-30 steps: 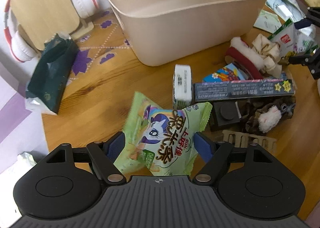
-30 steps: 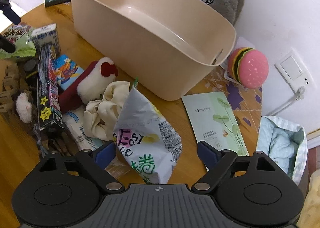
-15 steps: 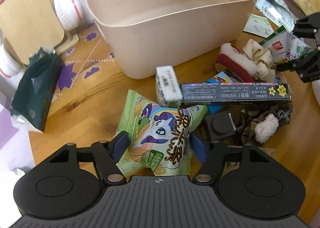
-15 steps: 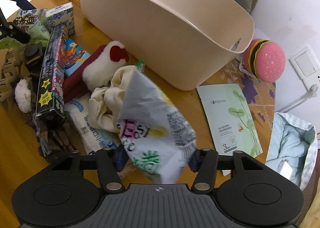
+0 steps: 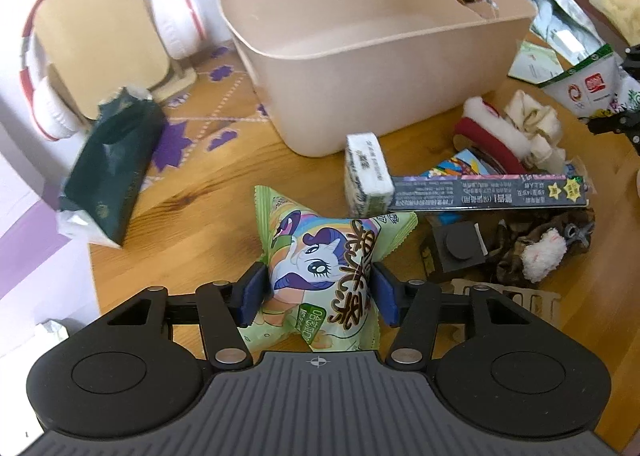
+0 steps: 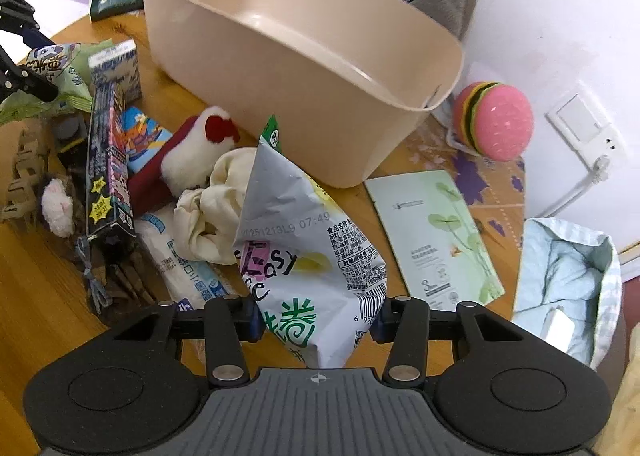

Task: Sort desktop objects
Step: 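Grasp green snack bag with left gripper while right grasps white snack bag, then carry both snack bags over the beige basket and open both grippers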

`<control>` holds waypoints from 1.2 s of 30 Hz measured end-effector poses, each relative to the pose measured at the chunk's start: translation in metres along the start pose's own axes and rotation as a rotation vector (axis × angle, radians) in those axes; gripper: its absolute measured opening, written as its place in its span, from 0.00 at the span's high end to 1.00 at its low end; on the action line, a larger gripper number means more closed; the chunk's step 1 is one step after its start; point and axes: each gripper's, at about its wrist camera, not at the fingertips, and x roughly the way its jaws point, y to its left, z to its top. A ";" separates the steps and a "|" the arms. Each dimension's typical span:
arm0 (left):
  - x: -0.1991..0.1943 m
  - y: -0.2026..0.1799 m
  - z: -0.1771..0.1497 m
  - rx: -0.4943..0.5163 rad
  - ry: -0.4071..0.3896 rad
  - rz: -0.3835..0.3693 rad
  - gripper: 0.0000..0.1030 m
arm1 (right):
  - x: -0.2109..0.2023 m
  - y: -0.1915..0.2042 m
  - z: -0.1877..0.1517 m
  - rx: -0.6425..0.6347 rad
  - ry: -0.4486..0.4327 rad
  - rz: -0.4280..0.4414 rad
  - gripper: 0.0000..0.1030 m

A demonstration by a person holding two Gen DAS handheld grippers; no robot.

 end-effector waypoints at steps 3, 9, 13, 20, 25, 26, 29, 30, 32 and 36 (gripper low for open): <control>-0.017 0.005 0.000 0.009 -0.037 0.008 0.45 | -0.013 -0.004 -0.001 0.008 -0.023 -0.007 0.58; -0.053 0.009 0.014 0.024 -0.138 0.022 0.45 | -0.044 -0.009 0.006 0.033 -0.088 -0.013 0.58; -0.073 0.011 0.034 0.032 -0.205 0.034 0.44 | -0.066 -0.011 0.019 0.032 -0.144 -0.026 0.58; -0.090 0.009 0.080 0.065 -0.296 0.044 0.44 | -0.097 -0.027 0.055 0.041 -0.256 -0.055 0.58; -0.094 0.001 0.117 0.096 -0.342 0.036 0.44 | -0.100 -0.041 0.081 0.035 -0.308 -0.080 0.58; -0.094 -0.001 0.123 0.104 -0.349 0.035 0.44 | -0.098 -0.045 0.086 0.039 -0.316 -0.085 0.58; -0.086 -0.008 0.143 0.127 -0.370 0.038 0.44 | -0.091 -0.053 0.097 0.063 -0.326 -0.090 0.58; -0.083 -0.010 0.150 0.127 -0.374 0.032 0.44 | -0.088 -0.055 0.100 0.071 -0.328 -0.092 0.58; -0.075 -0.015 0.162 0.127 -0.373 0.026 0.44 | -0.080 -0.060 0.109 0.087 -0.330 -0.095 0.58; -0.050 -0.025 0.177 0.132 -0.331 0.024 0.44 | -0.059 -0.066 0.123 0.113 -0.322 -0.095 0.58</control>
